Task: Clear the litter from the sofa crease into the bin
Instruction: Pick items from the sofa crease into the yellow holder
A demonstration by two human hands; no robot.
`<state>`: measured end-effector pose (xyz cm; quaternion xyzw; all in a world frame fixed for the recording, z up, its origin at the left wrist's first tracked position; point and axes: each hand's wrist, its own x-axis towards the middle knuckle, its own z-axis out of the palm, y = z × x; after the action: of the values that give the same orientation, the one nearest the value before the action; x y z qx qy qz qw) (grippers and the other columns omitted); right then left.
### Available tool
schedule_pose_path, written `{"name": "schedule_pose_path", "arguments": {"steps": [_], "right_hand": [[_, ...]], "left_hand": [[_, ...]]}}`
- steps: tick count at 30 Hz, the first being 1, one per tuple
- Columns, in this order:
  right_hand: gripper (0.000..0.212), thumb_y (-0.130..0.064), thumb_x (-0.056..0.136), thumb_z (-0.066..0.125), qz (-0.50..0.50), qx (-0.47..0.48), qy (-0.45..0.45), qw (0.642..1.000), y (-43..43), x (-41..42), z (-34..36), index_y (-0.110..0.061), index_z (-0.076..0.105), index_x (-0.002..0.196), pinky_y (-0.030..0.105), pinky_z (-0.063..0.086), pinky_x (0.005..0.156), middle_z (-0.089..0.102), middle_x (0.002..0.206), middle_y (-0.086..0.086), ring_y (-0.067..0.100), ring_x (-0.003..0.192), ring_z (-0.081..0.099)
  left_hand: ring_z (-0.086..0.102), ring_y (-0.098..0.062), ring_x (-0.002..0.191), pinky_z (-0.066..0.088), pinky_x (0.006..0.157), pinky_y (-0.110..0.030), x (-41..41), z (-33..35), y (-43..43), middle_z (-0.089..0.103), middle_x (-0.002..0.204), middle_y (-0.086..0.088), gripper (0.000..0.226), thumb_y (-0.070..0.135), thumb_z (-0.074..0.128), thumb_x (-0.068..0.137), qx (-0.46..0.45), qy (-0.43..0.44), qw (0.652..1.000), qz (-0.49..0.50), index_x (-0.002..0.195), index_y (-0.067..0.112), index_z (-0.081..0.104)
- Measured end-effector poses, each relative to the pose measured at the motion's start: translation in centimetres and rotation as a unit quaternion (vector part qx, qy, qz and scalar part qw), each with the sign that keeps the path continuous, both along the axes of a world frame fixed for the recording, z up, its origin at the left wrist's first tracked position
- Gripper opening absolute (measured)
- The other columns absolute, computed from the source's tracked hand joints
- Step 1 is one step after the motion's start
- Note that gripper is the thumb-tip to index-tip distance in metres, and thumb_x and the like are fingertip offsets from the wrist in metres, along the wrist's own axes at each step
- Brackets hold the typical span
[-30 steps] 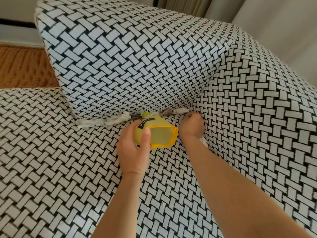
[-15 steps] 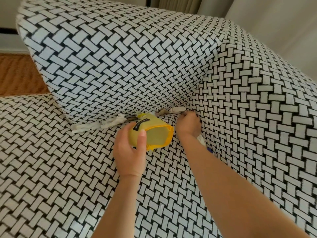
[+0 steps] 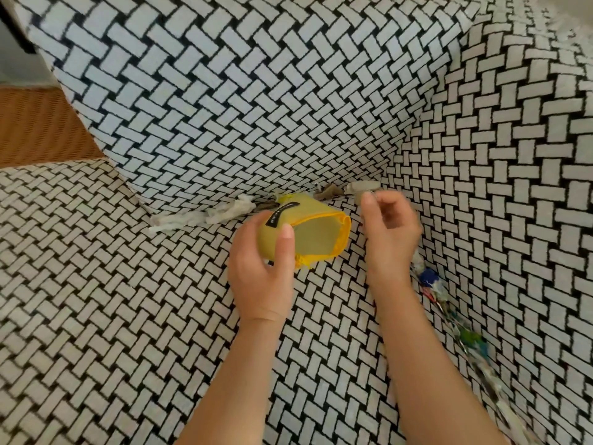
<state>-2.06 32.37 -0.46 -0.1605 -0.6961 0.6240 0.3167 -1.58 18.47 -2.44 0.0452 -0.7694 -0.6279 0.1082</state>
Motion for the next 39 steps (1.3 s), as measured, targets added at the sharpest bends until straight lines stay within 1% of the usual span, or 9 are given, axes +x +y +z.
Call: {"name": "schedule_pose_path", "arguments": {"steps": [3, 8, 14, 18, 20, 23, 27, 34, 39], "right_hand": [[0.011, -0.019, 0.079, 0.065, 0.101, 0.04, 0.034, 0.994, -0.9, 0.6, -0.1, -0.023, 0.063, 0.069, 0.022, 0.042, 0.065, 0.052, 0.079, 0.003, 0.003, 0.074, 0.048], [0.006, -0.02, 0.078, 0.066, 0.077, 0.074, 0.096, 0.99, -1.6, 1.2, -0.2, -0.024, 0.068, 0.074, 0.024, 0.038, 0.068, 0.043, 0.078, -0.005, 0.008, 0.077, 0.042], [0.014, -0.025, 0.083, 0.061, 0.087, 0.271, 0.044, 0.958, -3.2, 1.2, -0.7, -0.018, 0.073, 0.078, 0.021, 0.031, 0.082, 0.04, 0.084, -0.007, 0.015, 0.088, 0.04], [0.017, -0.018, 0.089, 0.05, -0.022, 0.151, 0.035, 0.988, -2.0, 0.6, -0.5, -0.013, 0.066, 0.087, 0.018, 0.039, 0.076, 0.049, 0.086, 0.003, 0.007, 0.083, 0.045], [0.01, -0.012, 0.09, 0.05, -0.047, 0.112, -0.029, 0.992, -1.1, -0.2, -0.6, -0.013, 0.06, 0.091, 0.011, 0.037, 0.069, 0.052, 0.088, 0.004, 0.0, 0.075, 0.044], [0.017, -0.011, 0.087, 0.052, -0.08, 0.204, -0.196, 0.956, 0.2, -1.8, -1.4, -0.012, 0.061, 0.102, 0.008, 0.032, 0.063, 0.051, 0.087, 0.001, -0.001, 0.071, 0.041], [0.01, -0.024, 0.084, 0.059, -0.09, 0.218, -0.344, 0.909, 2.0, -4.0, -1.0, -0.018, 0.064, 0.091, 0.023, 0.032, 0.055, 0.056, 0.074, -0.001, 0.017, 0.071, 0.049], [0.033, -0.025, 0.084, 0.064, 0.0, 0.119, -0.409, 0.905, 3.9, -5.2, 0.2, -0.01, 0.063, 0.114, 0.025, 0.044, 0.078, 0.065, 0.107, 0.006, 0.021, 0.096, 0.058], [0.032, -0.03, 0.084, 0.063, 0.034, 0.085, -0.465, 0.881, 3.9, -6.3, 1.0, -0.011, 0.062, 0.109, 0.028, 0.048, 0.064, 0.057, 0.08, 0.001, 0.017, 0.07, 0.052]], "left_hand": [[0.058, -0.017, 0.104, 0.044, 0.07, -0.004, -0.1, -0.2, 0.2, 0.062, 0.117, -0.004, 0.068, 0.061, 0.034, 0.077, 0.002, -0.007, 1.0, 0.015, 0.122, 0.015, 0.057], [0.058, -0.018, 0.106, 0.044, 0.068, -0.004, -0.4, -0.5, 0.3, 0.062, 0.118, -0.004, 0.069, 0.06, 0.031, 0.08, -0.011, 0.008, 0.999, 0.038, 0.123, 0.013, 0.056], [0.057, -0.015, 0.107, 0.038, 0.067, -0.001, -0.5, -0.4, 0.3, 0.06, 0.122, -0.003, 0.07, 0.06, 0.03, 0.079, -0.042, 0.01, 0.998, 0.045, 0.125, 0.014, 0.056], [0.055, -0.014, 0.104, 0.038, 0.07, -0.012, -0.5, -0.2, 0.5, 0.06, 0.119, -0.002, 0.071, 0.06, 0.028, 0.078, -0.069, 0.009, 0.996, 0.048, 0.124, 0.014, 0.056], [0.054, -0.015, 0.105, 0.04, 0.072, -0.018, -0.5, -0.2, 0.4, 0.059, 0.12, -0.002, 0.071, 0.06, 0.028, 0.078, -0.066, 0.006, 0.997, 0.049, 0.124, 0.013, 0.055], [0.055, -0.016, 0.105, 0.039, 0.071, -0.016, -0.4, -0.2, 0.3, 0.059, 0.119, -0.003, 0.069, 0.058, 0.029, 0.08, -0.068, 0.012, 0.996, 0.048, 0.124, 0.012, 0.056], [0.054, -0.017, 0.106, 0.04, 0.077, -0.026, -0.3, -0.3, 0.3, 0.059, 0.118, -0.003, 0.068, 0.059, 0.029, 0.08, -0.076, 0.005, 0.996, 0.04, 0.123, 0.013, 0.055], [0.054, -0.018, 0.107, 0.039, 0.076, -0.027, -0.3, -0.1, 0.5, 0.059, 0.12, -0.004, 0.068, 0.059, 0.029, 0.08, -0.092, 0.001, 0.995, 0.049, 0.122, 0.013, 0.056], [0.054, -0.018, 0.108, 0.039, 0.079, -0.027, -0.3, 0.0, 0.4, 0.059, 0.121, -0.003, 0.066, 0.059, 0.031, 0.08, -0.084, 0.003, 0.995, 0.047, 0.122, 0.014, 0.056]]}}
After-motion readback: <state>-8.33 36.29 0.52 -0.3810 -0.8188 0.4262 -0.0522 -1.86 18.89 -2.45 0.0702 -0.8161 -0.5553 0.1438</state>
